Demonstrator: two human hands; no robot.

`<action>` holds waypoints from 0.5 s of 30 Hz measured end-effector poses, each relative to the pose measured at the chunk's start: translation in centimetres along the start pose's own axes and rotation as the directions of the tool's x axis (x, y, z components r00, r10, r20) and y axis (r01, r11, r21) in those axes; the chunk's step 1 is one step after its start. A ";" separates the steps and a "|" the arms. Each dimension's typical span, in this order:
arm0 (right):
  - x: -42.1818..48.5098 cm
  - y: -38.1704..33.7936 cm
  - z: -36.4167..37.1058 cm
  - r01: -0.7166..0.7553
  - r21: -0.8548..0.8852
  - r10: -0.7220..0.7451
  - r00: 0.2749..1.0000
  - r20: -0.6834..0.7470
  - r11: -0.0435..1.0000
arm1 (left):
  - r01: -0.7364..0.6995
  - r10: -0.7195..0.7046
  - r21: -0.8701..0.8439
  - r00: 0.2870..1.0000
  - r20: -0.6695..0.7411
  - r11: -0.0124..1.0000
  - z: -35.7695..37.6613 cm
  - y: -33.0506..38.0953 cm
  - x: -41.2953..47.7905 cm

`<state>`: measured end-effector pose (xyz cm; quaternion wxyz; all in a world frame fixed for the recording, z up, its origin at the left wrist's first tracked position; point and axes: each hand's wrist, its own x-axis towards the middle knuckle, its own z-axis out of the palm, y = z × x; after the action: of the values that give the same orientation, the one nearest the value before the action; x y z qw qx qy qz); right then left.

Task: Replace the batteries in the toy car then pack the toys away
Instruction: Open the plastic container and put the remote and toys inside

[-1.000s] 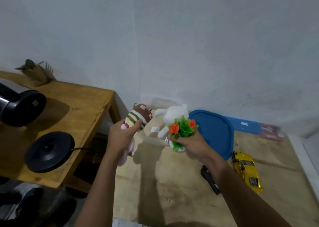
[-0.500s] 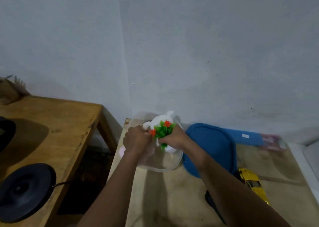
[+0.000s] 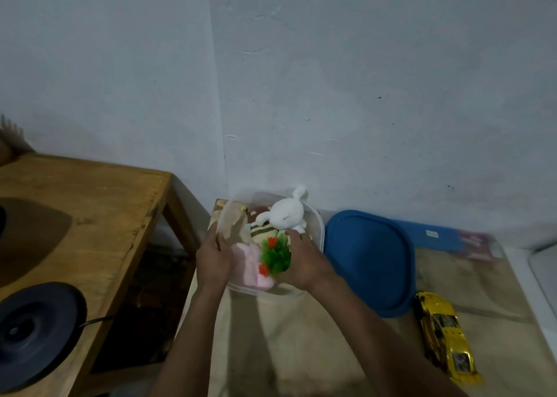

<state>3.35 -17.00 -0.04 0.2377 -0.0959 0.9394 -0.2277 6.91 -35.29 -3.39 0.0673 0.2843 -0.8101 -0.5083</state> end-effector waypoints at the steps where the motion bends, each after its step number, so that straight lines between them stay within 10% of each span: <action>1: -0.5 -0.3 -0.3 0.007 0.013 -0.006 1.000 -0.029 1.000 | 0.007 -0.007 -0.012 1.000 -0.006 1.000 0.1 0.0 -0.1; 8: -3.7 -1.2 -1.8 0.115 -0.034 -0.115 0.993 -0.023 0.993 | 0.031 -0.033 -0.043 0.999 -0.030 0.999 0.8 -0.2 -0.7; 15: -3.3 0.5 -2.4 0.224 -0.006 -0.211 0.908 -0.363 0.975 | 0.018 -0.023 -0.090 0.998 -0.056 0.996 0.8 -0.2 -1.2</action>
<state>4.99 -14.66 2.90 0.0356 -0.1520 0.9462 -0.2834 7.59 -34.07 -3.72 0.0977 0.3039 -0.7813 -0.5364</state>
